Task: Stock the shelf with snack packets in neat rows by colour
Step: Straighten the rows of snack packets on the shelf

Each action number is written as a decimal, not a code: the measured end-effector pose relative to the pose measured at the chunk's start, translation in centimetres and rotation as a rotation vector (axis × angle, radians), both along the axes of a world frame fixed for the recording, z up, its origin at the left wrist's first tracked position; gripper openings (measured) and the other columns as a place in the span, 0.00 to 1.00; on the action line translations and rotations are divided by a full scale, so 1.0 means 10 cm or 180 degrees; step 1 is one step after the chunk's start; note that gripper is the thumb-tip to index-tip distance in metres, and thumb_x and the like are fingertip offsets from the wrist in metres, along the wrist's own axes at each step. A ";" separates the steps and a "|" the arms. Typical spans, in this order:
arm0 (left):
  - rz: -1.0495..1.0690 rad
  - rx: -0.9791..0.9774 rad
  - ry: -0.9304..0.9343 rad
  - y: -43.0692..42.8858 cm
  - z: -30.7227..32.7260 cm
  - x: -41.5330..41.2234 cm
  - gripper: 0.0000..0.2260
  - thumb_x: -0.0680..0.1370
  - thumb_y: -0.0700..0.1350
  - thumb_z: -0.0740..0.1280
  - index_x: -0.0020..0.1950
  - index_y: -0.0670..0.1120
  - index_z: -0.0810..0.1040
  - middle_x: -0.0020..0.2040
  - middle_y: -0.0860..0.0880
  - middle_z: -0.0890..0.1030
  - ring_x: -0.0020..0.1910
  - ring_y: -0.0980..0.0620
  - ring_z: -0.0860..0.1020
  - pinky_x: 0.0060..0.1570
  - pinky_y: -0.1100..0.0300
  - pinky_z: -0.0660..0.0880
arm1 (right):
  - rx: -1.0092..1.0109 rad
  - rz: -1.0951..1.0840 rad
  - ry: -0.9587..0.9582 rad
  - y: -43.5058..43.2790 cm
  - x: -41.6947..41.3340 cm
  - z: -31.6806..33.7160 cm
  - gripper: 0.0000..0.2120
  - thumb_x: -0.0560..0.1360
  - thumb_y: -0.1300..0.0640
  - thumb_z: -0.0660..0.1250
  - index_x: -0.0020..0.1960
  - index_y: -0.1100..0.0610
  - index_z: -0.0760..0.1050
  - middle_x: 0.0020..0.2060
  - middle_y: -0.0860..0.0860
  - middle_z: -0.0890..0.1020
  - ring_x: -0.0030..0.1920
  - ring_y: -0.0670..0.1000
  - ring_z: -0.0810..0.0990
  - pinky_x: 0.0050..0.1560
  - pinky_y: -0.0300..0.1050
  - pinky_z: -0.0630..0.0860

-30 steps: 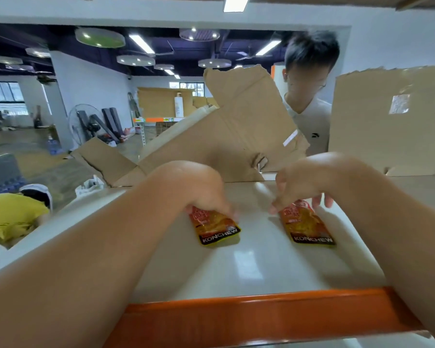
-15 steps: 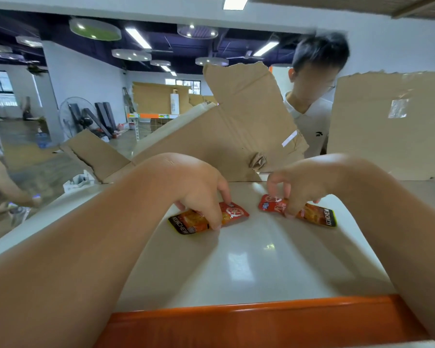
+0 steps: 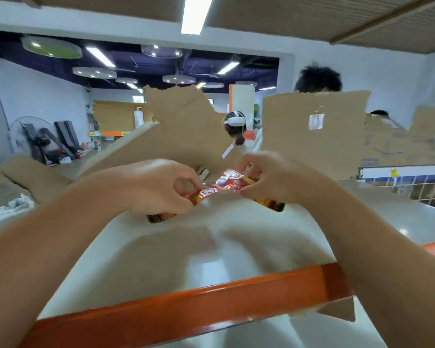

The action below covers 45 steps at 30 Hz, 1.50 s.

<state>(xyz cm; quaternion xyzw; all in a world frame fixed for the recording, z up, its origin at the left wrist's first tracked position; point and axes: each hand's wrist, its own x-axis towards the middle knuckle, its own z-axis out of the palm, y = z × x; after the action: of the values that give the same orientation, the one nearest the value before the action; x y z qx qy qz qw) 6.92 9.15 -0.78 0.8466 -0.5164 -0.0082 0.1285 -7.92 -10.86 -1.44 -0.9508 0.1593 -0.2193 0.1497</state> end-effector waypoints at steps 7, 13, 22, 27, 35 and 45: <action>-0.0653 -0.1211 0.0407 -0.72 -0.03 -1.02 0.17 0.66 0.55 0.74 0.53 0.69 0.81 0.48 0.64 0.85 0.48 0.64 0.82 0.54 0.57 0.80 | 0.0164 -0.0478 -0.0916 -0.68 -1.55 -0.08 0.13 0.69 0.48 0.76 0.51 0.45 0.77 0.44 0.40 0.80 0.41 0.43 0.81 0.40 0.43 0.78; -0.1145 -0.1337 0.0333 -1.75 -0.07 -2.35 0.23 0.67 0.55 0.74 0.61 0.65 0.82 0.51 0.63 0.84 0.50 0.67 0.79 0.48 0.73 0.72 | 0.0259 -0.1067 -0.0960 -1.33 -3.13 -0.30 0.15 0.71 0.43 0.74 0.54 0.41 0.75 0.47 0.37 0.77 0.46 0.37 0.76 0.41 0.37 0.71; -0.1857 -0.1153 0.0875 -3.17 -0.59 -4.42 0.25 0.73 0.55 0.76 0.69 0.64 0.76 0.60 0.60 0.80 0.60 0.59 0.78 0.59 0.59 0.74 | 0.0287 -0.1912 -0.0923 -1.80 -5.53 -0.65 0.14 0.71 0.44 0.75 0.52 0.45 0.76 0.48 0.39 0.77 0.48 0.39 0.74 0.43 0.36 0.67; -0.1826 -0.1419 0.1157 -3.61 -1.09 -5.08 0.25 0.72 0.56 0.75 0.68 0.67 0.74 0.59 0.61 0.80 0.54 0.65 0.78 0.54 0.61 0.77 | 0.0414 -0.2299 -0.0957 -2.06 -6.21 -0.87 0.12 0.71 0.47 0.76 0.51 0.46 0.76 0.51 0.41 0.78 0.51 0.46 0.76 0.50 0.46 0.69; -0.1643 -0.1445 0.1288 -4.11 -1.79 -5.21 0.25 0.74 0.55 0.75 0.70 0.62 0.76 0.54 0.66 0.81 0.51 0.69 0.78 0.51 0.71 0.75 | 0.0589 -0.2456 -0.0891 -2.73 -6.30 -1.43 0.14 0.70 0.46 0.77 0.52 0.41 0.75 0.50 0.41 0.78 0.46 0.42 0.76 0.45 0.42 0.69; -0.0942 -0.1502 0.1425 -5.27 -2.63 -4.68 0.30 0.74 0.59 0.74 0.74 0.60 0.70 0.65 0.63 0.75 0.64 0.60 0.74 0.64 0.54 0.76 | 0.0516 -0.2437 -0.0301 -4.11 -5.69 -1.94 0.14 0.74 0.44 0.74 0.56 0.42 0.74 0.51 0.38 0.76 0.52 0.41 0.76 0.50 0.17 0.55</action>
<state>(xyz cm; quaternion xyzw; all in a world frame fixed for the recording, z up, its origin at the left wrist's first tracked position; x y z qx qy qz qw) -39.87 -43.50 -27.09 0.6869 -0.5802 -0.0926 0.4278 -64.82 -51.94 -20.82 -0.7966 0.5121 -0.2895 0.1389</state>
